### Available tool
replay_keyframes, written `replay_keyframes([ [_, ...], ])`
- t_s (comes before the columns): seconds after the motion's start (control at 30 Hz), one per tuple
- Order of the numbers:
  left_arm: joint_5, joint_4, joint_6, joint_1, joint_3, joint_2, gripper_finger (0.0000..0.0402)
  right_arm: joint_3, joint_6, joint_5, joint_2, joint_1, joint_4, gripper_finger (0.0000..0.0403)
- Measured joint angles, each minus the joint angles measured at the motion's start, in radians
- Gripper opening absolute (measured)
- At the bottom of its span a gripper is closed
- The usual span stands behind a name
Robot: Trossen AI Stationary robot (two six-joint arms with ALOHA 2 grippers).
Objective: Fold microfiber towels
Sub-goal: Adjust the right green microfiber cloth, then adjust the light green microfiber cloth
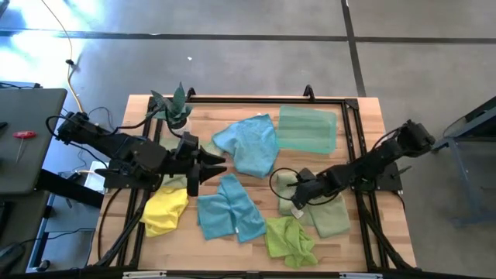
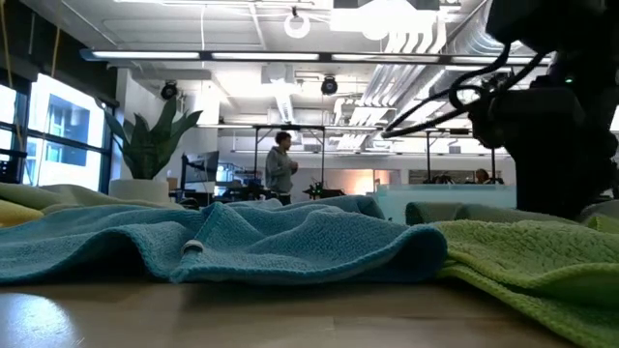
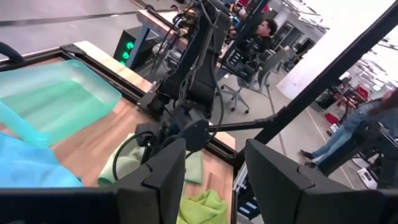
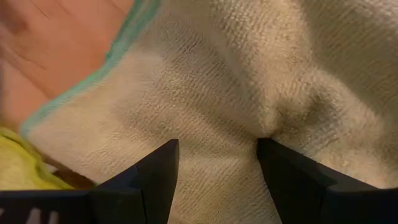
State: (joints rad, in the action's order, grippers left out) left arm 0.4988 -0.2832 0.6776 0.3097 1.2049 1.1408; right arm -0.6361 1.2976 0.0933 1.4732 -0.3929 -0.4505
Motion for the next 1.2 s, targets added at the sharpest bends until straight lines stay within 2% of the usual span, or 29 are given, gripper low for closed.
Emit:
replay_keyframes([
  [0.23,0.060,-0.002,-0.001,0.028,0.000,0.000,0.0156,0.005,0.013,-0.215,-0.023,-0.064,-0.105,0.0217],
  [0.43,0.066,-0.009,-0.011,0.035,0.000,0.000,0.0156,0.011,0.080,-0.380,-0.061,-0.120,-0.185,0.0217],
  [0.67,0.065,-0.012,-0.027,0.041,0.000,0.000,0.0156,0.003,0.147,-0.440,-0.099,-0.186,-0.211,0.0217],
  [0.77,0.065,-0.012,-0.027,0.041,0.000,0.000,0.0156,-0.057,0.143,-0.344,-0.137,-0.205,-0.250,0.0217],
  [0.9,0.066,-0.009,-0.027,0.041,0.000,0.000,0.0156,-0.170,0.096,-0.097,-0.182,-0.222,-0.297,0.0217],
  [1.0,0.066,-0.009,-0.027,0.041,0.000,0.000,0.0156,-0.248,-0.034,0.055,-0.181,-0.245,-0.220,0.0217],
  [1.13,0.053,-0.012,-0.027,0.046,0.000,0.000,0.0156,-0.315,-0.327,0.105,-0.130,-0.287,-0.034,0.0217],
  [1.2,0.052,-0.013,-0.027,0.053,0.000,0.000,0.0156,-0.343,-0.413,0.107,-0.089,-0.302,0.005,0.0217],
])
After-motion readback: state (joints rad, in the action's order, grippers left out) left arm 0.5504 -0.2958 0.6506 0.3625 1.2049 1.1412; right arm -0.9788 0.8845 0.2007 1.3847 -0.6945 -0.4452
